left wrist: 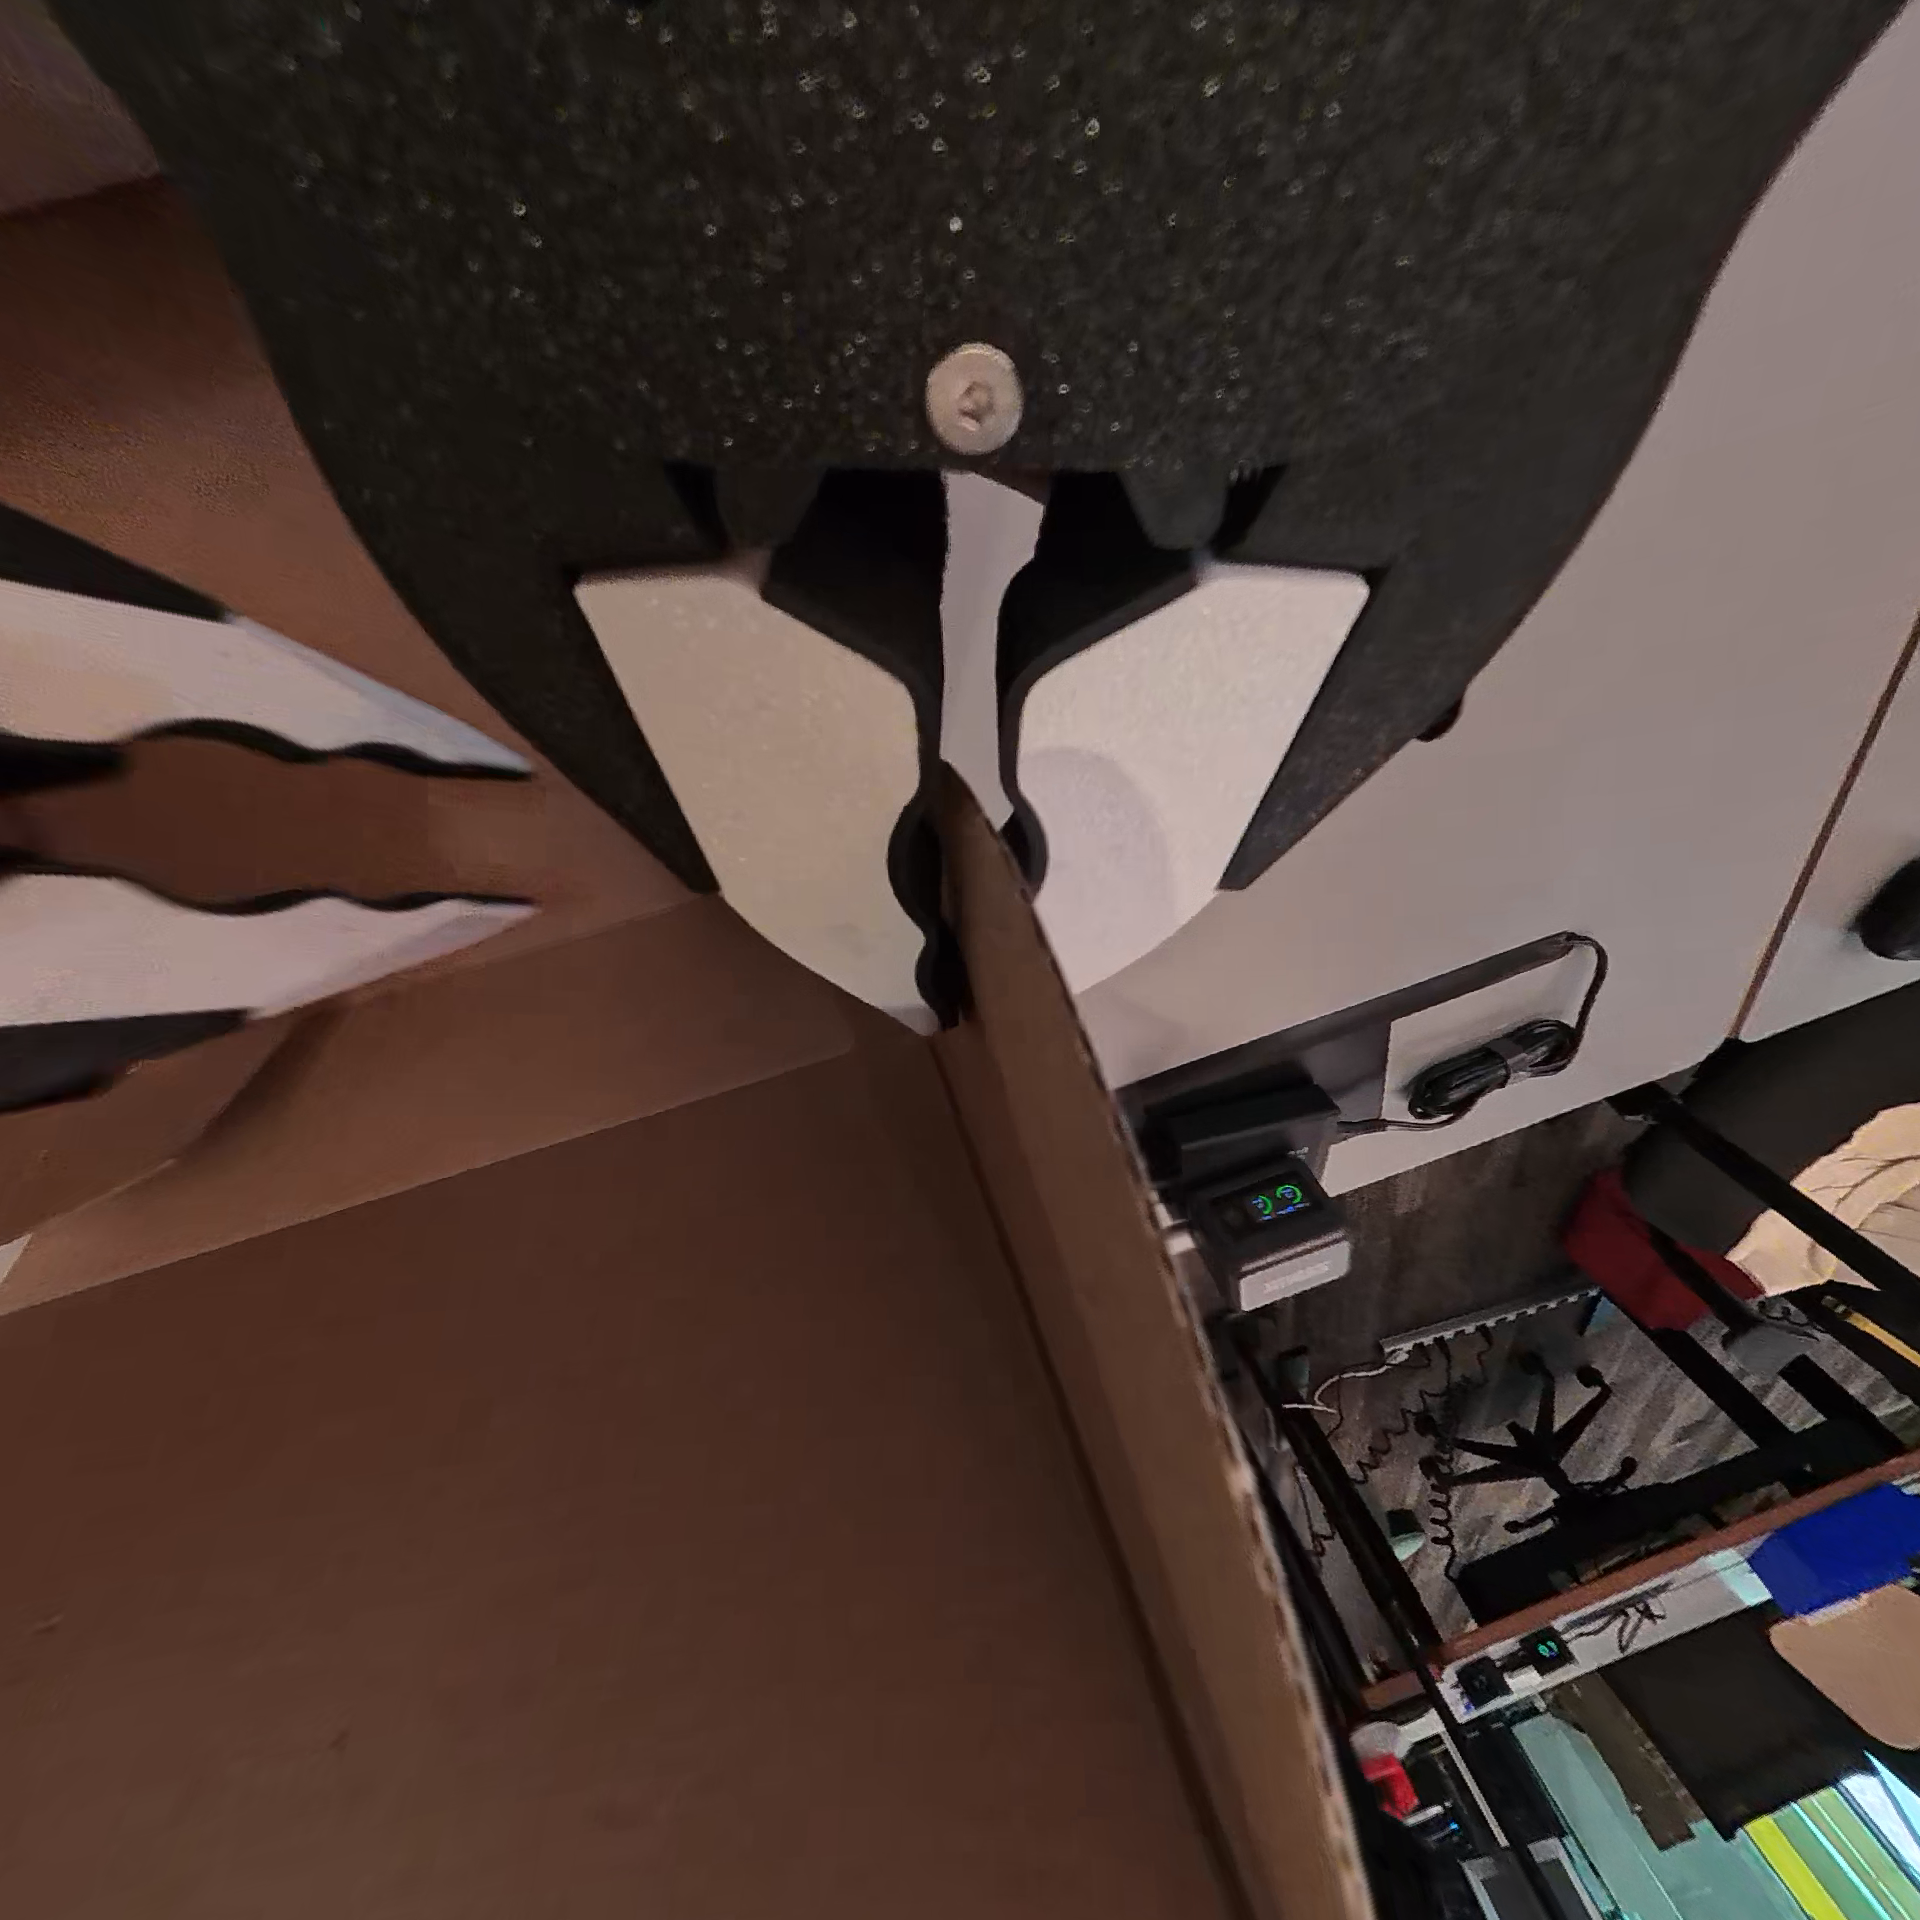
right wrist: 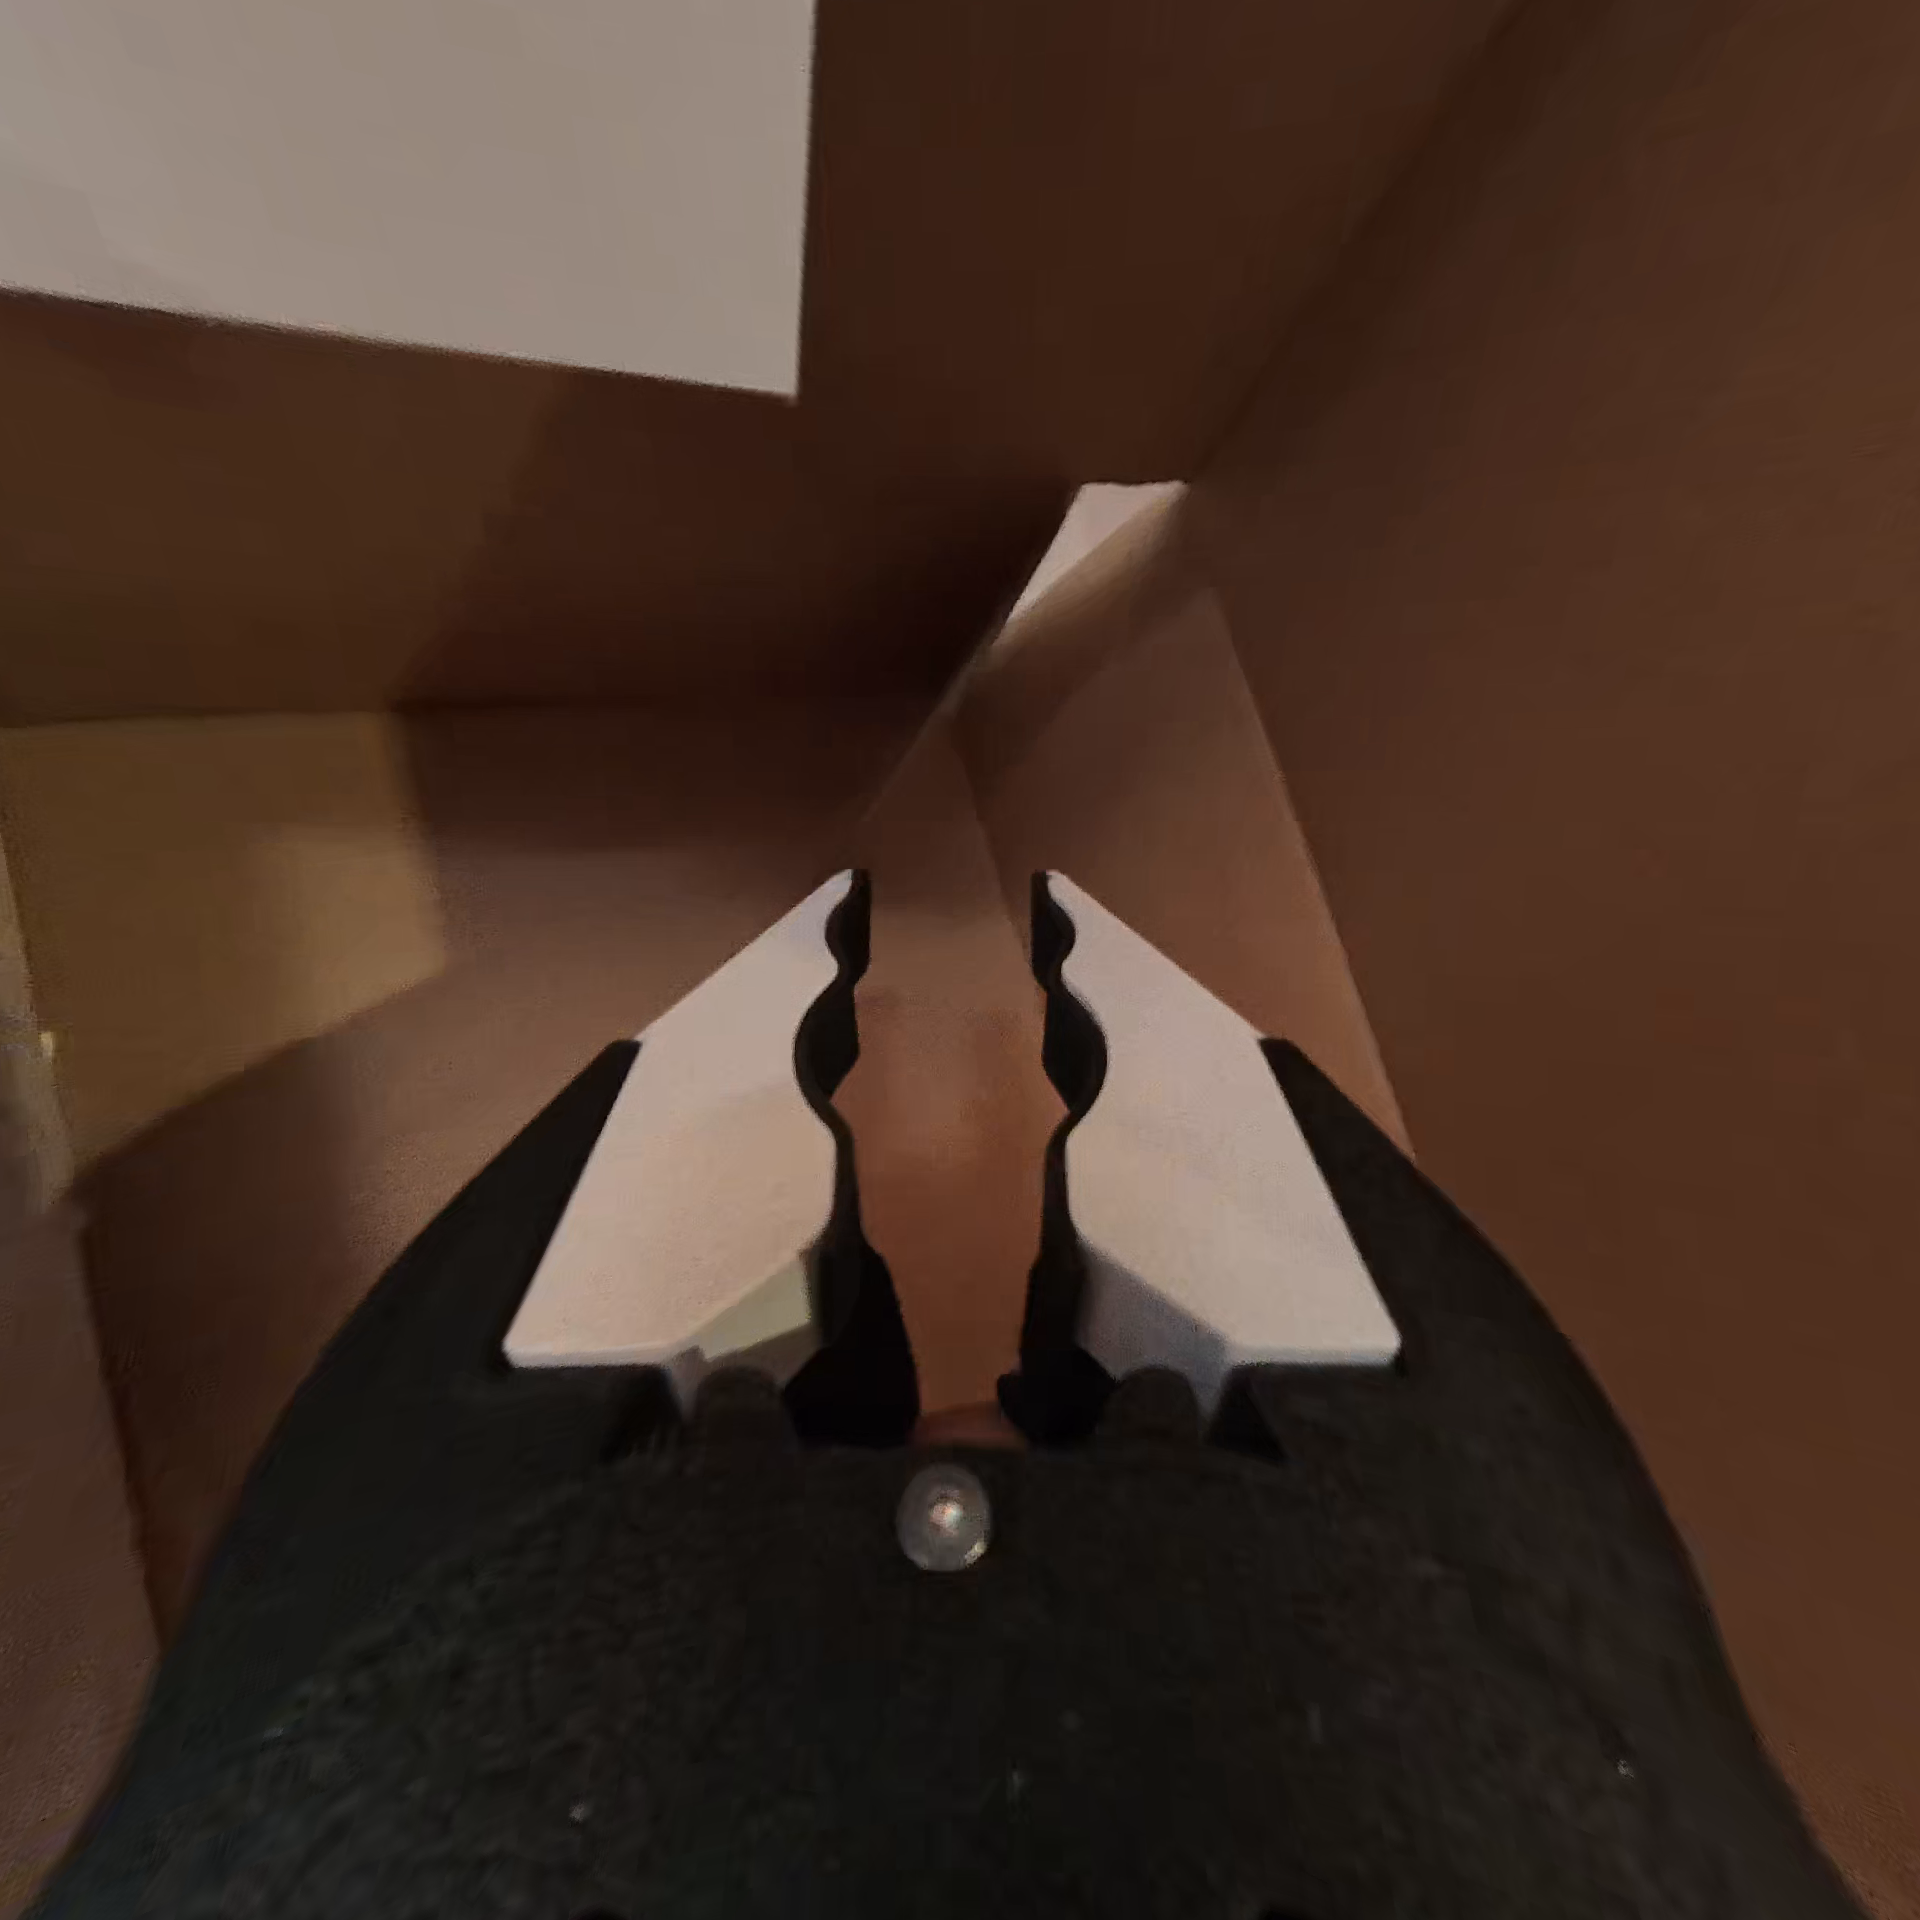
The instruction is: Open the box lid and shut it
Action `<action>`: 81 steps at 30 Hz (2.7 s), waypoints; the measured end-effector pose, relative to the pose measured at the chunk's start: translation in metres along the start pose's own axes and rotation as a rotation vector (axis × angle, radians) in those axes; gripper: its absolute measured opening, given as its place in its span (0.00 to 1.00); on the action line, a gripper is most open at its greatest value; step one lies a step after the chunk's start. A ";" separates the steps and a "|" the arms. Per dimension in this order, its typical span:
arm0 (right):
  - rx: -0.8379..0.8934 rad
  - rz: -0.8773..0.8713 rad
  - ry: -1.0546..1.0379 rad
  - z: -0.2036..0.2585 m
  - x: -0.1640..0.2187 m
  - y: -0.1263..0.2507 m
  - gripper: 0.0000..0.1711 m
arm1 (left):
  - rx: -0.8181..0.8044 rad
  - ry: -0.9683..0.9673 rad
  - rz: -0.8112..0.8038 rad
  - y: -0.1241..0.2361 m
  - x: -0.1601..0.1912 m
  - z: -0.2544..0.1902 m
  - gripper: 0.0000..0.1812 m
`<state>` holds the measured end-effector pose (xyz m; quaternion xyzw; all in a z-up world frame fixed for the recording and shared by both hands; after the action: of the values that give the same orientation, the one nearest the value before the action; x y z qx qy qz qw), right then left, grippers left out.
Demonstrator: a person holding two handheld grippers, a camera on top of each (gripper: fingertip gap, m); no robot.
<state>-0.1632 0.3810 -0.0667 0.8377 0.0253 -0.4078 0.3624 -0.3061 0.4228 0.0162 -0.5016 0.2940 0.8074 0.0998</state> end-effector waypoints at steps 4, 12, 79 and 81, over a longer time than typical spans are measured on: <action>-0.069 -0.097 -0.019 0.013 -0.004 -0.030 0.15 | 0.030 0.027 0.002 -0.001 -0.001 0.002 0.02; 0.096 -0.104 -0.212 -0.004 -0.004 -0.050 0.04 | 0.035 0.009 0.003 0.000 -0.001 0.000 0.02; 0.367 -0.425 -0.788 0.035 0.085 0.235 0.01 | 0.564 -0.109 -0.110 0.087 0.029 0.007 0.00; 0.355 -0.411 -0.794 0.042 0.091 0.232 0.00 | 0.567 -0.113 -0.091 0.086 0.040 0.003 0.00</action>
<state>-0.0520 0.1609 -0.0113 0.6439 -0.0197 -0.7573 0.1074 -0.3661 0.3498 0.0147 -0.4207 0.4792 0.7144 0.2881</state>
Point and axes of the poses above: each gripper's, where its closed fingertips meet, y back along the fingers, x out of its underside, z = x × y across the jaws, the point moved 9 cm from there along y, back along the fingers, and after that the axes turned 6 degrees about -y, right-handed, at the moved point
